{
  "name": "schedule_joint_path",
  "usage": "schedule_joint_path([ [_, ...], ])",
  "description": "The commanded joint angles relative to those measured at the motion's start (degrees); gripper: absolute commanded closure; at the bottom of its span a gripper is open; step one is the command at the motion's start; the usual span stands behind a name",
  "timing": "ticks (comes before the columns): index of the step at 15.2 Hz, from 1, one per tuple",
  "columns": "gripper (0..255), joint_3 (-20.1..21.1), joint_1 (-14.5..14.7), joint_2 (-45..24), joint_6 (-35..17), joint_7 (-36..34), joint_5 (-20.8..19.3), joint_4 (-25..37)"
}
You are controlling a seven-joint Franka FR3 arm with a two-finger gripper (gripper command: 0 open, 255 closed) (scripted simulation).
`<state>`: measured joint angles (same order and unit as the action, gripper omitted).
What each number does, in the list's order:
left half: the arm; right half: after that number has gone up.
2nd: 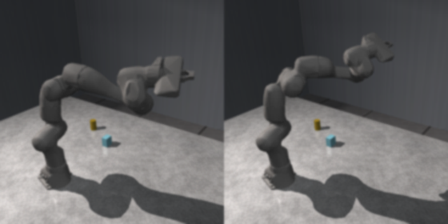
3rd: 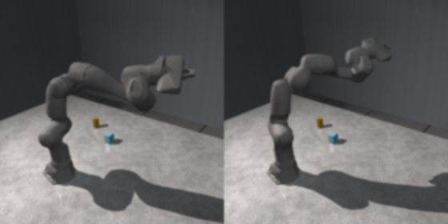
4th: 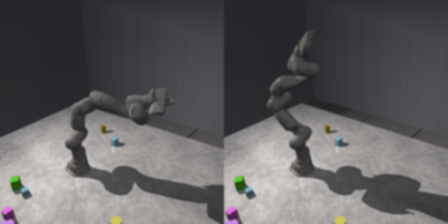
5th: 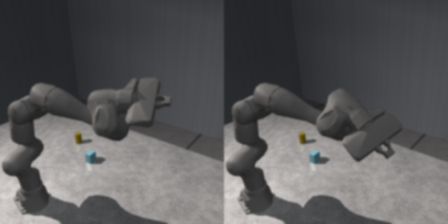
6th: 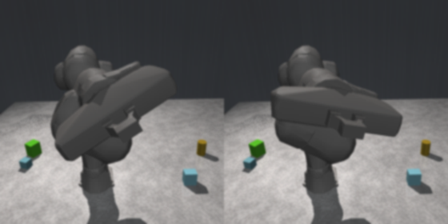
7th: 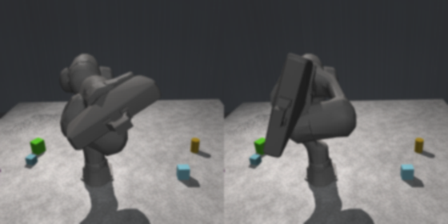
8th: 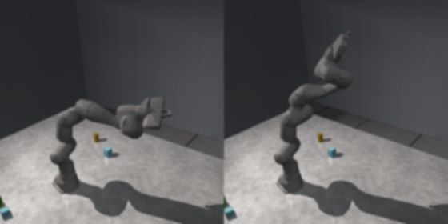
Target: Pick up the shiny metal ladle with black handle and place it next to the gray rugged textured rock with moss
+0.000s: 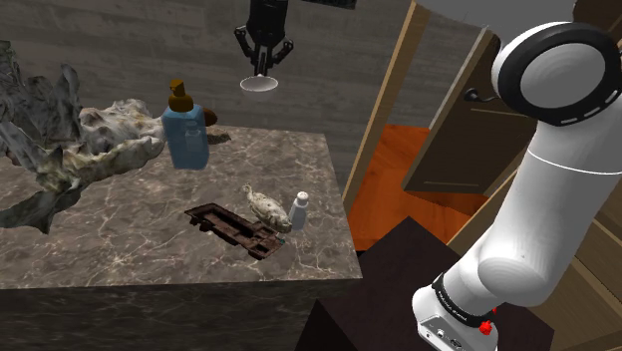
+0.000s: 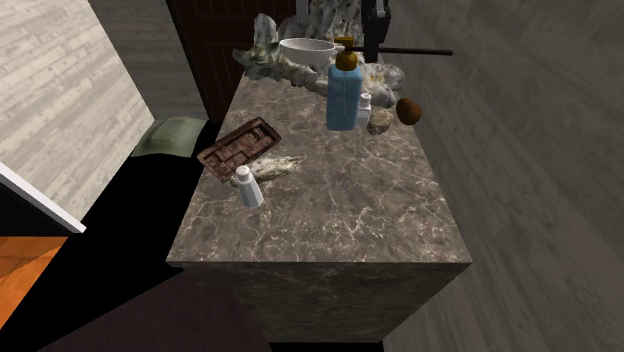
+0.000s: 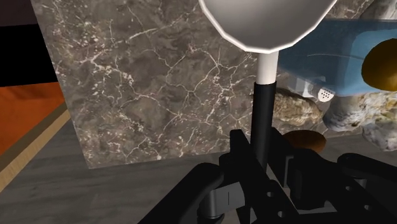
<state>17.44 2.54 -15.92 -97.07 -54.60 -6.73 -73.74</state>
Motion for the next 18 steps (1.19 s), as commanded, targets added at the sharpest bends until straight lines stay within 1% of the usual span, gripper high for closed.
schedule_joint_path([
  [1, 255, 0.0, -0.1, 0.4, -2.0, -0.1, 0.1, -2.4],
  [9, 255, -0.1, -0.7, 1.6, -8.8, -0.2, 0.4, -10.3],
  [18, 255, -0.3, -1.0, 1.8, -15.7, -0.6, 0.3, -17.4],
])
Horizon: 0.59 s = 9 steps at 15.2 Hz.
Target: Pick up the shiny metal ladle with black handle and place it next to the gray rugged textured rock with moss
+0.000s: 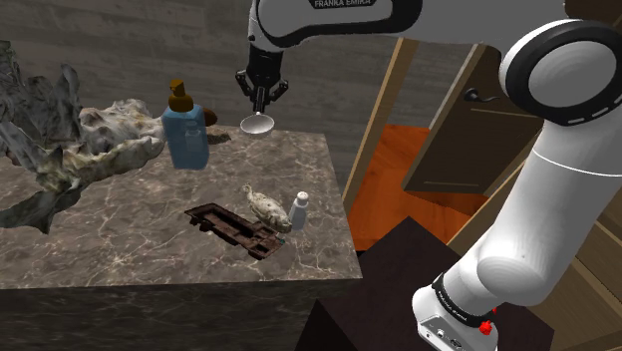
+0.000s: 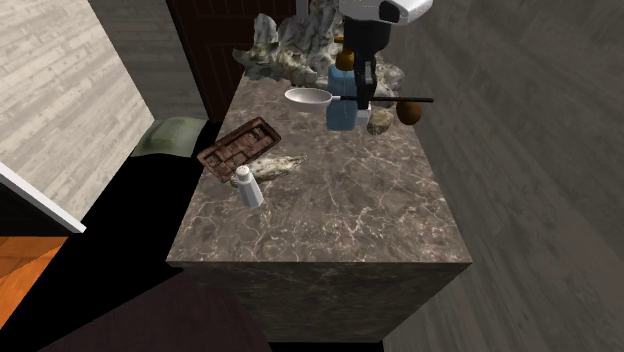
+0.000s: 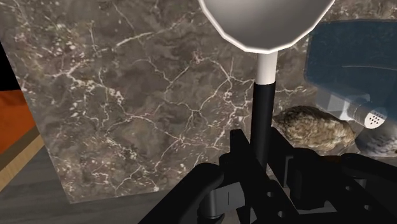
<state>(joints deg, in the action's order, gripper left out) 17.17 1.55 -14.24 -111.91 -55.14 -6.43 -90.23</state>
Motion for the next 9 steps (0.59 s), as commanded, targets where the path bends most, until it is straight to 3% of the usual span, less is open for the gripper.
schedule_joint_path([
  [1, 255, 0.0, -0.1, 0.0, -1.6, -0.1, 0.0, -1.6],
  [9, 255, -0.2, -0.1, -0.9, -7.4, -0.6, -0.6, -6.6],
])
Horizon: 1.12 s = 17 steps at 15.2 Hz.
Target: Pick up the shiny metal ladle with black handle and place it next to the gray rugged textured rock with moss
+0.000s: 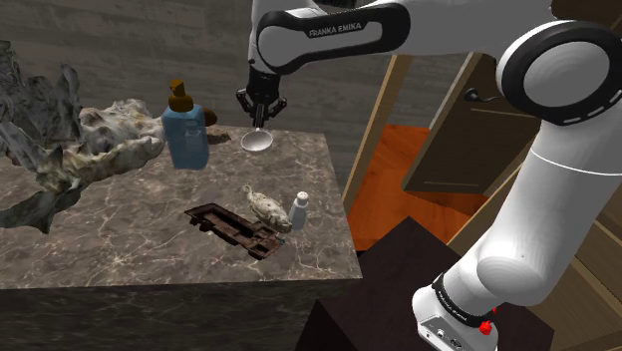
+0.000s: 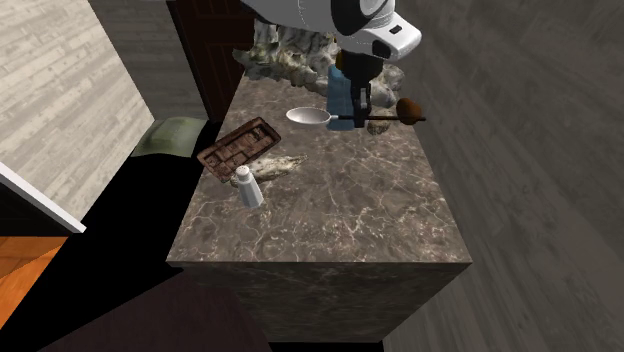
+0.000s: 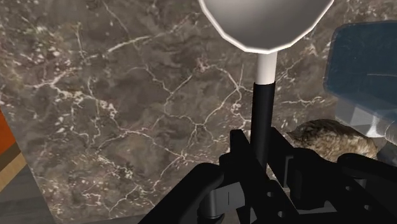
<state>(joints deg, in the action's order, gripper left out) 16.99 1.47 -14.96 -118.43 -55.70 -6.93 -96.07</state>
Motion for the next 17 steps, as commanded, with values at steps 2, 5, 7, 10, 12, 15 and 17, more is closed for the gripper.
schedule_joint_path([
  [2, 255, -0.1, 0.0, -0.5, -2.3, -0.2, -0.3, -1.8],
  [5, 255, -0.2, 0.0, -1.1, -4.4, -0.4, -0.6, -3.3],
  [7, 255, -0.3, 0.0, -1.6, -5.8, -0.6, -0.8, -4.3],
  [10, 255, -0.4, 0.1, -2.4, -7.8, -0.9, -1.2, -5.5],
  [12, 255, -0.5, 0.1, -3.0, -9.2, -1.1, -1.5, -6.3],
  [15, 255, -0.7, 0.2, -3.9, -11.1, -1.5, -1.9, -7.4],
  [17, 255, -0.9, 0.3, -4.6, -12.4, -1.7, -2.3, -8.1],
])
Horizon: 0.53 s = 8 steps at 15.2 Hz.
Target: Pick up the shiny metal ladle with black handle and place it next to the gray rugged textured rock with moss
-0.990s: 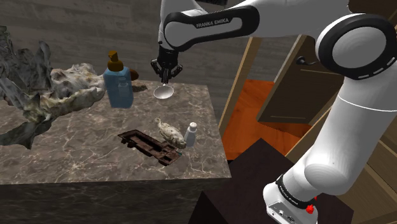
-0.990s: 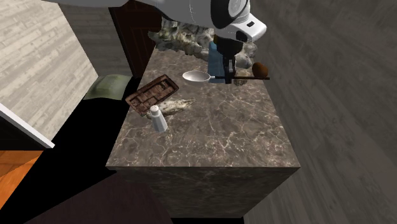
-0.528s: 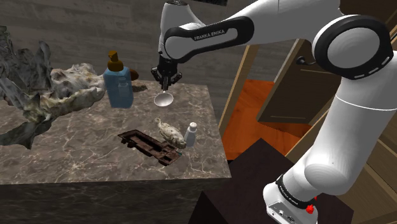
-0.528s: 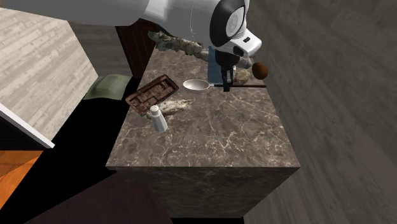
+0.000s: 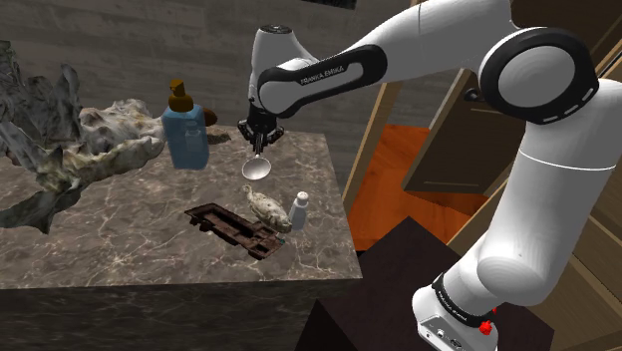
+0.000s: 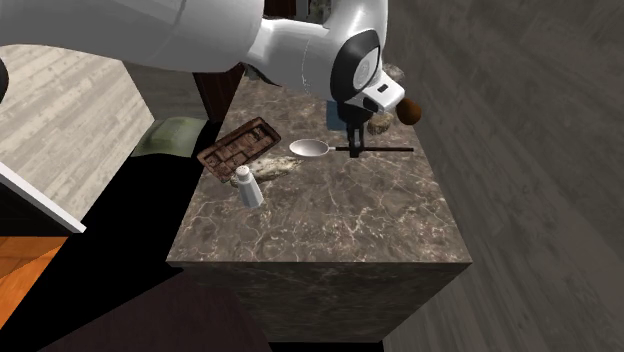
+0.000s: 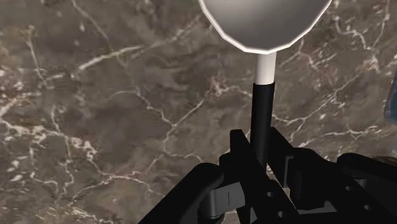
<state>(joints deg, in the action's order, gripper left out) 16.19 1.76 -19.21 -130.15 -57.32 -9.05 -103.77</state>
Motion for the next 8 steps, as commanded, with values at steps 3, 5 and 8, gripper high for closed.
schedule_joint_path([
  [3, 255, -0.3, 0.2, -1.4, -2.6, -0.5, -0.7, -1.2],
  [5, 255, -0.5, 0.3, -2.2, -3.9, -0.8, -1.1, -1.8],
  [8, 255, -0.6, 0.4, -2.6, -4.6, -1.0, -1.3, -2.1],
])
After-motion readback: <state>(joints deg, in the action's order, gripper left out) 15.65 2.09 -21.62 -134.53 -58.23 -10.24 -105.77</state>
